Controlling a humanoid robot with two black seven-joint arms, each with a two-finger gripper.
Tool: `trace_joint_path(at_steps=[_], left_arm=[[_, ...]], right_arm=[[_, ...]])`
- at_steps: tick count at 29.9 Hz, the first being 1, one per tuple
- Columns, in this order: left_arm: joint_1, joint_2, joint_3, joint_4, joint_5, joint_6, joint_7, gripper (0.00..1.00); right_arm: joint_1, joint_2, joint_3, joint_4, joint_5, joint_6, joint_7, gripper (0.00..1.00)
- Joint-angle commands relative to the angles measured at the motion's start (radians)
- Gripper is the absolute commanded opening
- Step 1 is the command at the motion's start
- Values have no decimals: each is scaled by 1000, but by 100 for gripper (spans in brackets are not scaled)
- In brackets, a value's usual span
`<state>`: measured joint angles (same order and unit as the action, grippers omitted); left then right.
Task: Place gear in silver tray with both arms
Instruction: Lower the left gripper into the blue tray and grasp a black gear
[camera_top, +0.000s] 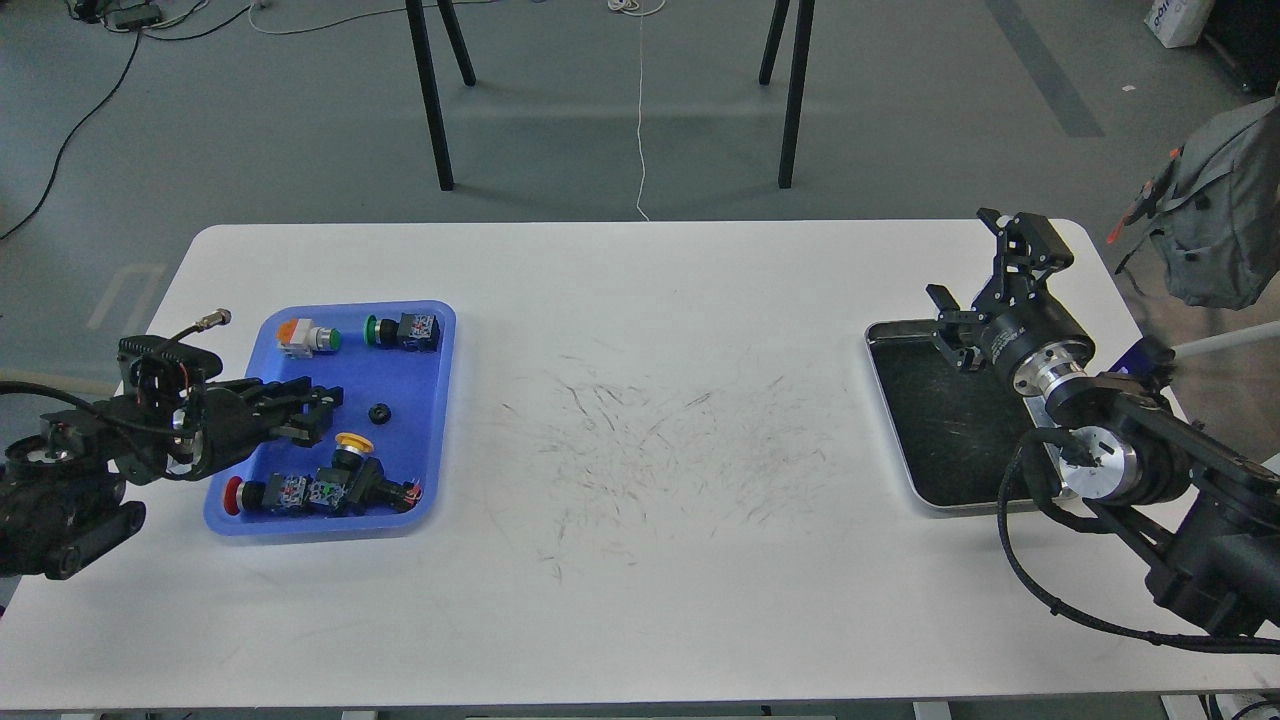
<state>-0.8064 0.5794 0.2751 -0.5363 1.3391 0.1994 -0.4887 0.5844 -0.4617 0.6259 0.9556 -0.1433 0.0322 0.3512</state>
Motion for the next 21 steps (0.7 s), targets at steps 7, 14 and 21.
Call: trace_joint_path(at_steps=[7, 14, 21], left_arm=[[-4, 11, -4, -11, -15, -6, 0, 32], [-8, 51, -13, -83, -44, -6, 0, 27], [-4, 62, -11, -106, -46, -5, 0, 30]], right_arm=[[-1, 0, 0, -1, -4, 0, 0, 99], [0, 2, 0, -1, -18, 0, 0, 99], [-1, 2, 0, -1, -22, -2, 0, 99]])
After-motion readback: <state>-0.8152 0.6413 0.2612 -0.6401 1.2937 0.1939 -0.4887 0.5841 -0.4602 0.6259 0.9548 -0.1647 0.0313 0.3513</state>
